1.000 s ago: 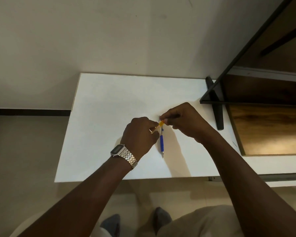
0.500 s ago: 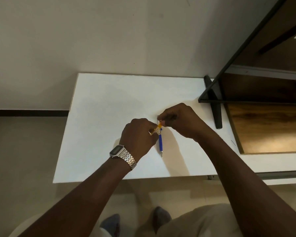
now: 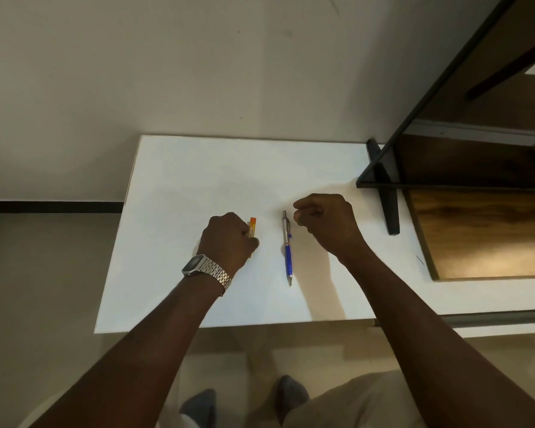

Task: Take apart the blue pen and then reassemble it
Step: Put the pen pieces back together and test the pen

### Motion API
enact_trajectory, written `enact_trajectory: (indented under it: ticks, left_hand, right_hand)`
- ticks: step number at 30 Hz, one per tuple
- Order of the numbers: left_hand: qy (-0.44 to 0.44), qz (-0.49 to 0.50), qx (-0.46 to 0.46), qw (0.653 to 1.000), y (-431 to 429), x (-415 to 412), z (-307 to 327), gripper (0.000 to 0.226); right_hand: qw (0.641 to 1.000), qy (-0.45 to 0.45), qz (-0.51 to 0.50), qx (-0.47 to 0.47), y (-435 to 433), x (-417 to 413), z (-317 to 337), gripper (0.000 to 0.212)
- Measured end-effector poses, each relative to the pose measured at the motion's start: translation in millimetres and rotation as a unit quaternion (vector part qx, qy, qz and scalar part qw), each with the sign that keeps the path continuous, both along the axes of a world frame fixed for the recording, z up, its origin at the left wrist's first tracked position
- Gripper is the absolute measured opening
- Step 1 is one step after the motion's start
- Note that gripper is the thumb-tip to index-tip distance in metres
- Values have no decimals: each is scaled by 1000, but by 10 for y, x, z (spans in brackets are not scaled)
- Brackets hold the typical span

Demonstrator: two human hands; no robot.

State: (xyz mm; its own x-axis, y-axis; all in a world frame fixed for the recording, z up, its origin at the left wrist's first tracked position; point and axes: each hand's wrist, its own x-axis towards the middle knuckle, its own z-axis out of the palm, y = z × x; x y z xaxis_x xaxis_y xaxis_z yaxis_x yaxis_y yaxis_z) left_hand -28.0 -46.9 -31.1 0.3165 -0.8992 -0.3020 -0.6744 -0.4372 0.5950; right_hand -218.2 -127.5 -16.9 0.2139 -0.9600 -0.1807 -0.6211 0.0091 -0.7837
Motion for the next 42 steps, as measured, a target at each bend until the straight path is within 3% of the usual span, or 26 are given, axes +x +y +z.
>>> enact_trajectory:
  ticks: [8, 14, 22, 28, 31, 33, 37, 42]
  left_hand:
    - [-6, 6, 9, 1000, -34, -8, -21, 27]
    - [-10, 6, -3, 1000, -29, -16, -29, 49]
    - [-11, 5, 12, 1000, -18, -26, 5, 52]
    - [-11, 4, 9, 1000, -11, -28, 12, 44]
    - [-17, -1, -56, 998, -16, -44, 54, 25]
    - [-13, 1, -98, 995, -21, -110, 95, 31]
    - [18, 4, -150, 989, -43, -219, 155, 20]
    - [50, 6, -132, 990, -40, -241, 160, 11]
  right_hand:
    - [1000, 25, 13, 11, 2, -20, -84, 16]
    - [996, 64, 19, 62, 12, -37, -149, 9]
    - [990, 37, -29, 137, 80, -3, -158, 26]
    - [990, 45, -36, 132, 97, 13, -188, 28]
    - [990, 67, -35, 115, 93, 85, -202, 37]
    - [991, 93, -30, 94, 104, 136, -207, 43]
    - [989, 115, -28, 85, 121, 198, -214, 52]
    - [989, 125, -23, 77, 127, 202, -243, 47]
